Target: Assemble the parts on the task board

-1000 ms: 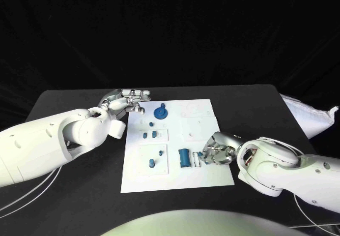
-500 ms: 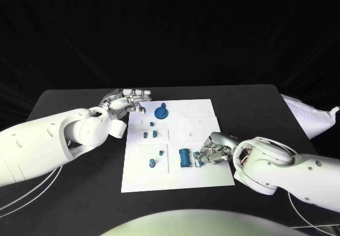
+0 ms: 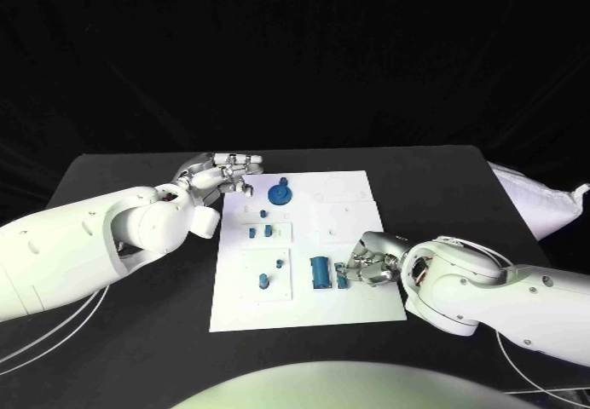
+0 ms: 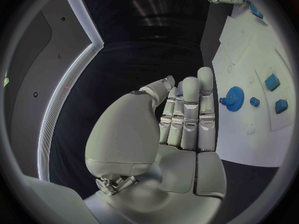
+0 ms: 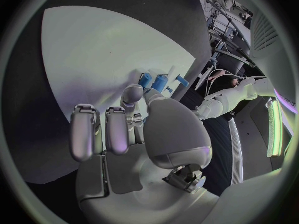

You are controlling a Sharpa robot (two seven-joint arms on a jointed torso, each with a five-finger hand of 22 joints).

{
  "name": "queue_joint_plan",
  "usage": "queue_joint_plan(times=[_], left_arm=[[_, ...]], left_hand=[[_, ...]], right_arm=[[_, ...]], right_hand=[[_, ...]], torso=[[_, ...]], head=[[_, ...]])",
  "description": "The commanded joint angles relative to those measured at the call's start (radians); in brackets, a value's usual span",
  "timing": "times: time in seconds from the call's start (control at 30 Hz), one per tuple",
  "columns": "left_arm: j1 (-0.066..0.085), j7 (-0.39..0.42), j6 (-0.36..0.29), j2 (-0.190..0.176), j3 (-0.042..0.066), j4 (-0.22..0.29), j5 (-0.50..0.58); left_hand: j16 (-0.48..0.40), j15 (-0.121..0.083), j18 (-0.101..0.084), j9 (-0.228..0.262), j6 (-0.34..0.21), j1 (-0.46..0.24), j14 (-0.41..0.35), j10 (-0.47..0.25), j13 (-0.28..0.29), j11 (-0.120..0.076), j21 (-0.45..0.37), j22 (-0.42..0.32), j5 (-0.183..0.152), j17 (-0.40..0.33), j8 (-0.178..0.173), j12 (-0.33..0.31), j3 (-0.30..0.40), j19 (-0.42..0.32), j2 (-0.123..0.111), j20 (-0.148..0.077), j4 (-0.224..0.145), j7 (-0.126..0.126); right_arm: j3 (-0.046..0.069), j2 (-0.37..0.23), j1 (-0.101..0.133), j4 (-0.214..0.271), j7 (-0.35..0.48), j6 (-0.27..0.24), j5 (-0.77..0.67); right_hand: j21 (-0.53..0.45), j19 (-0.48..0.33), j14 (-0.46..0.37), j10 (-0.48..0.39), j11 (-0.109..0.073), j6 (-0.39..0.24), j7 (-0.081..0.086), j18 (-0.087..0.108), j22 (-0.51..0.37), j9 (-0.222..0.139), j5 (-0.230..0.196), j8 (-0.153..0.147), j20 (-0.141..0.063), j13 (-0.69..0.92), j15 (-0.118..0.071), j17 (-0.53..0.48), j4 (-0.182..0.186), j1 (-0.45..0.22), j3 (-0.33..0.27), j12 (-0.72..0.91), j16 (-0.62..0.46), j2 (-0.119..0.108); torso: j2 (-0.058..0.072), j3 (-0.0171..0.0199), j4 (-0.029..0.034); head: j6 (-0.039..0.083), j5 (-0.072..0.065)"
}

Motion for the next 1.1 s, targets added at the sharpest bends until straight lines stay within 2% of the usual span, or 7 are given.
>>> queue_joint_plan(times=[0.03,0.3,0.33,0.47,0.57,0.87,1.1], left_arm=[[0.0,0.002,0.02,0.002,0.001,0.002,0.004],[0.0,0.001,0.02,0.002,0.001,0.002,0.004],[0.0,0.0,0.02,0.002,0.001,0.002,0.004],[0.0,0.0,0.021,0.002,0.001,0.002,0.004],[0.0,-0.001,0.021,0.002,0.001,0.001,0.004],[0.0,-0.002,0.023,0.002,0.001,-0.001,0.004],[0.0,-0.003,0.024,0.002,0.001,-0.002,0.004]], left_hand=[[0.002,0.0,0.011,-0.001,-0.003,-0.001,-0.007,-0.005,-0.001,0.0,-0.006,-0.001,0.004,-0.001,0.004,0.005,-0.006,0.006,0.007,0.004,0.0,0.003],[0.002,0.001,0.011,-0.001,-0.004,-0.002,-0.007,-0.006,-0.001,0.001,-0.006,-0.002,0.004,-0.002,0.004,0.006,-0.007,0.006,0.007,0.004,0.001,0.003],[0.002,0.001,0.011,-0.001,-0.004,-0.002,-0.007,-0.006,-0.001,0.001,-0.006,-0.002,0.004,-0.002,0.004,0.006,-0.007,0.006,0.007,0.004,0.001,0.003],[0.002,0.001,0.011,-0.001,-0.004,-0.002,-0.007,-0.006,-0.001,0.001,-0.006,-0.002,0.004,-0.002,0.004,0.006,-0.007,0.006,0.007,0.004,0.001,0.003],[0.002,0.001,0.011,-0.001,-0.004,-0.002,-0.007,-0.006,-0.001,0.001,-0.006,-0.002,0.004,-0.002,0.004,0.006,-0.007,0.006,0.007,0.004,0.001,0.003],[0.003,0.001,0.011,-0.001,-0.004,-0.003,-0.008,-0.006,-0.001,0.001,-0.007,-0.002,0.004,-0.003,0.004,0.006,-0.008,0.006,0.007,0.004,0.001,0.004],[0.003,0.001,0.011,-0.001,-0.004,-0.003,-0.008,-0.006,-0.001,0.001,-0.007,-0.002,0.004,-0.003,0.004,0.006,-0.008,0.006,0.007,0.004,0.001,0.004]], right_arm=[[0.0,0.004,-0.002,0.003,0.001,0.032,-0.02],[0.0,0.003,-0.002,0.007,0.007,0.029,-0.028],[0.0,0.002,-0.002,0.008,0.008,0.025,-0.03],[0.0,-0.006,-0.002,0.009,0.015,0.012,-0.039],[0.0,-0.016,-0.002,0.013,0.028,0.007,-0.043],[0.0,-0.041,-0.002,0.025,0.073,0.037,-0.035],[0.0,-0.049,-0.002,0.025,0.086,0.083,-0.033]], right_hand=[[0.006,0.009,0.056,0.008,0.002,0.007,0.002,-0.017,0.01,0.0,-0.006,-0.006,-0.001,0.002,-0.007,0.001,0.001,-0.011,-0.008,0.004,0.007,0.001],[0.006,0.009,0.056,0.01,0.003,0.012,0.002,-0.017,0.01,-0.001,-0.03,-0.009,-0.002,0.009,-0.007,0.003,0.003,-0.046,-0.038,0.006,0.008,-0.006],[0.006,0.009,0.055,0.01,0.003,0.013,0.001,-0.017,0.01,-0.001,-0.052,-0.009,-0.002,0.01,-0.006,0.002,0.004,-0.062,-0.051,0.005,0.008,-0.009],[0.005,0.007,0.054,0.009,0.003,0.015,0.0,-0.017,0.009,-0.001,-0.19,-0.014,-0.002,0.012,-0.007,-0.002,0.002,-0.11,-0.105,-0.002,0.005,-0.01],[0.004,0.006,0.054,0.007,0.003,0.015,0.001,-0.016,0.007,0.0,-0.238,-0.017,-0.001,0.014,-0.006,-0.004,0.002,-0.122,-0.136,-0.007,0.003,-0.01],[0.002,0.004,0.053,0.004,0.004,0.014,0.002,-0.016,0.005,0.001,-0.283,-0.021,-0.001,0.018,-0.005,-0.007,-0.002,-0.108,-0.176,-0.014,0.001,-0.016],[0.001,0.003,0.053,0.003,0.004,0.015,0.002,-0.016,0.004,0.003,-0.294,-0.025,0.0,0.024,-0.005,-0.007,-0.025,-0.039,-0.192,-0.015,0.0,-0.008]], torso=[[0.0,0.0001,0.0003],[0.0,0.0002,-0.0003],[0.0,0.0002,-0.0003],[0.0,0.0002,0.0005],[0.0,0.0008,-0.0001],[0.0,0.0012,-0.0022],[0.0,0.0005,0.0001]], head=[[0.0,0.0],[0.0,0.0],[0.0,0.0],[0.0,-0.001],[0.0,0.0],[0.0,0.0],[-0.001,-0.003]])
